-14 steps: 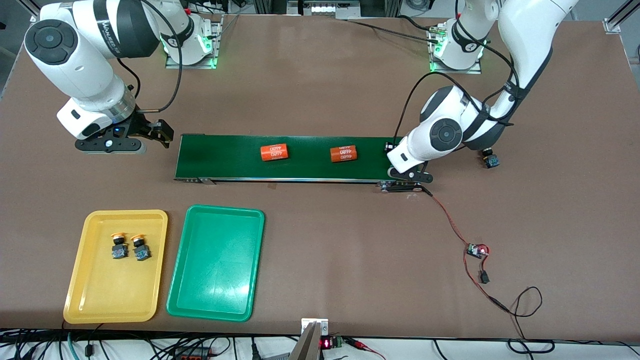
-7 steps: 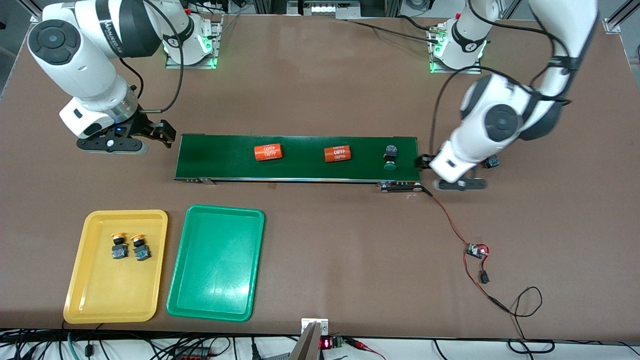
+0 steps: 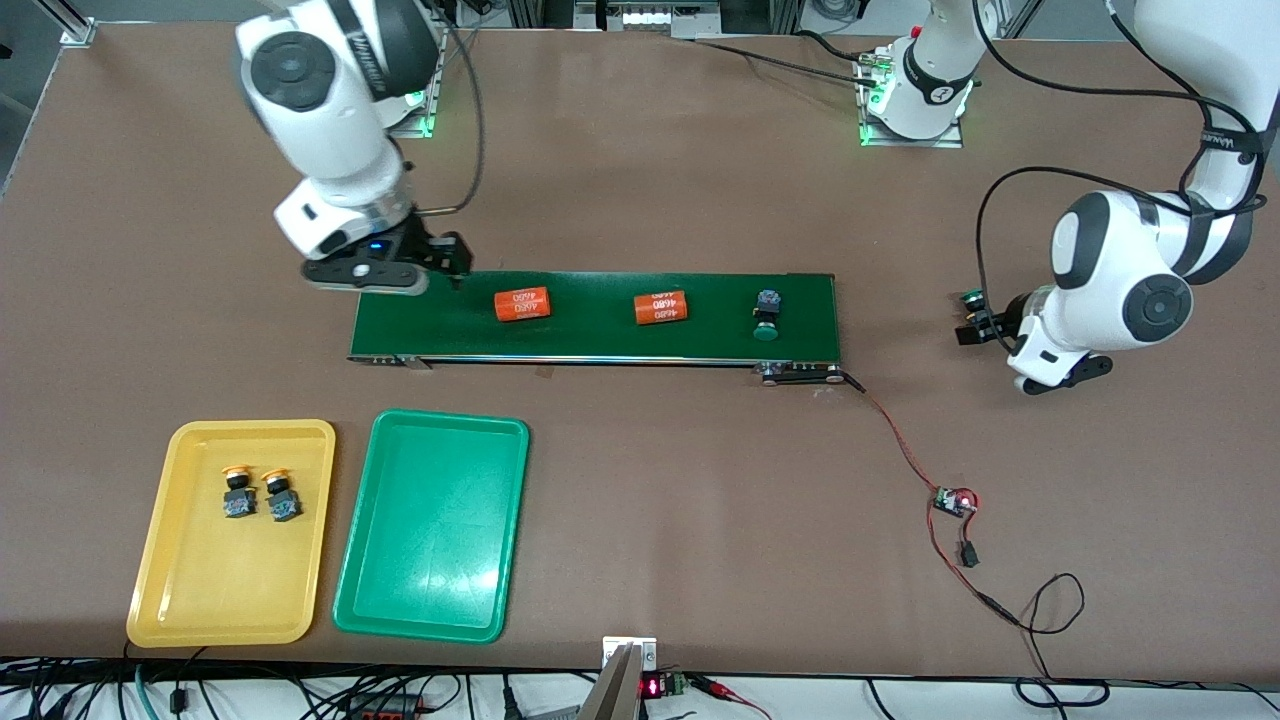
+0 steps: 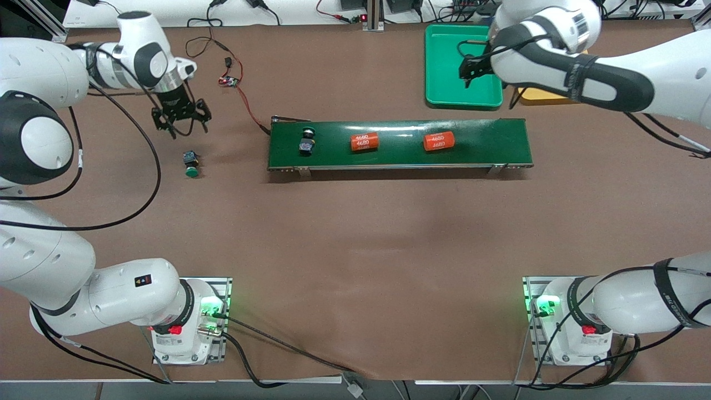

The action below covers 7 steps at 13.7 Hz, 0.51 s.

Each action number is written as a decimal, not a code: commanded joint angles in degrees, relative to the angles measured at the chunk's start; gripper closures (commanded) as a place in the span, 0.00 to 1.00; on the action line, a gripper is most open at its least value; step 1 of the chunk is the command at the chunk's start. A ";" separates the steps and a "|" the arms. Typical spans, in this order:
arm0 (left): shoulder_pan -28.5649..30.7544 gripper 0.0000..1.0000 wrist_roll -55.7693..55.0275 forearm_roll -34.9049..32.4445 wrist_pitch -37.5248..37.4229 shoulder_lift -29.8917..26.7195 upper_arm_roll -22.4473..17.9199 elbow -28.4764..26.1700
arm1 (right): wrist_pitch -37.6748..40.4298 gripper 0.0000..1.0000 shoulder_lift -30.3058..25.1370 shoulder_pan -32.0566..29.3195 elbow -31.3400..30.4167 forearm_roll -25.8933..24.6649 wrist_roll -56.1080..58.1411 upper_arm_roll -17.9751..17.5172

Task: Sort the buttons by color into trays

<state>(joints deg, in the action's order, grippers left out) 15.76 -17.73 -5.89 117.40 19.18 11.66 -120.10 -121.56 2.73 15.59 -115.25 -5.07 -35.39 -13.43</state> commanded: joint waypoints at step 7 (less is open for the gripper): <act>-0.73 0.58 6.13 0.44 15.06 3.94 -3.31 -9.63 | -8.96 0.00 11.06 10.85 5.47 -1.42 -16.54 0.59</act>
<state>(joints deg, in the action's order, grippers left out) 15.54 -13.02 -5.89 132.37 24.52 8.86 -128.95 -129.98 11.44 24.68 -112.41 -5.33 -48.93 -13.44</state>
